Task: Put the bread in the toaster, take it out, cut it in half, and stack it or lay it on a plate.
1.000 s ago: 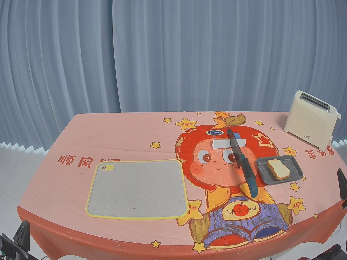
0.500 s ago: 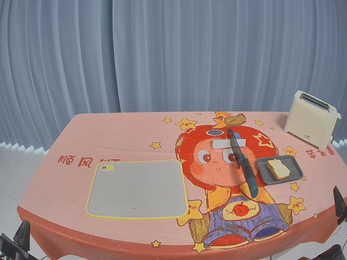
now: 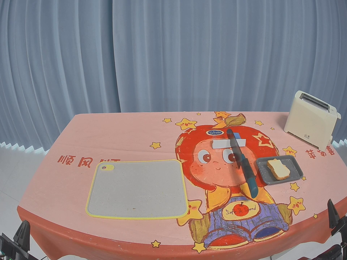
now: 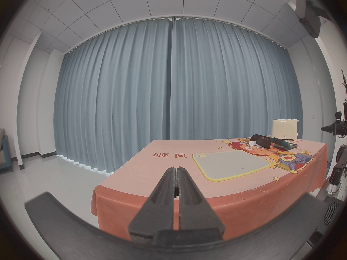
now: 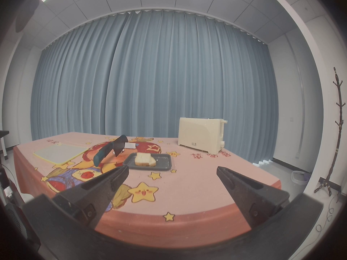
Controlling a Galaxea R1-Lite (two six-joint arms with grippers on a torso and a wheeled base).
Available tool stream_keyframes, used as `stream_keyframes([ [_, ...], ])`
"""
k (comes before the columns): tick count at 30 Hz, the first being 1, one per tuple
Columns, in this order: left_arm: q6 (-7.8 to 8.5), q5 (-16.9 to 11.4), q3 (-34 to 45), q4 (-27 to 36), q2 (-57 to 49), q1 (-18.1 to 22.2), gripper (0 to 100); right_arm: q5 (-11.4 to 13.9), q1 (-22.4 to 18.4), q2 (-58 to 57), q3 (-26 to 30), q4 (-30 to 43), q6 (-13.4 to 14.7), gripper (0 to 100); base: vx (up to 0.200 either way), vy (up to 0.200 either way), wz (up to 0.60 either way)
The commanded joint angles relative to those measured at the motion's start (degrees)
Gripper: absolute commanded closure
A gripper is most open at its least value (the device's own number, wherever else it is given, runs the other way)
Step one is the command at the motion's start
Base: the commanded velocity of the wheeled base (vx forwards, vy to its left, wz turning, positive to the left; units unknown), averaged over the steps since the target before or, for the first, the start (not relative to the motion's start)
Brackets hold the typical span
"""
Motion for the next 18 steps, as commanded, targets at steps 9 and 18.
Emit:
stream_keyframes([
  [9, -0.02, 0.01, 1.01, 0.00, -0.93, 0.02, 100, 4.58, -0.38, -11.41, 0.26, 10.29, -0.85, 0, 0.000, 0.000, 0.00],
  [18, -0.02, 0.01, 1.01, 0.00, -0.93, 0.02, 100, 3.79, -0.38, -11.41, 1.40, 9.94, 1.78, 0, 0.000, 0.000, 0.00],
])
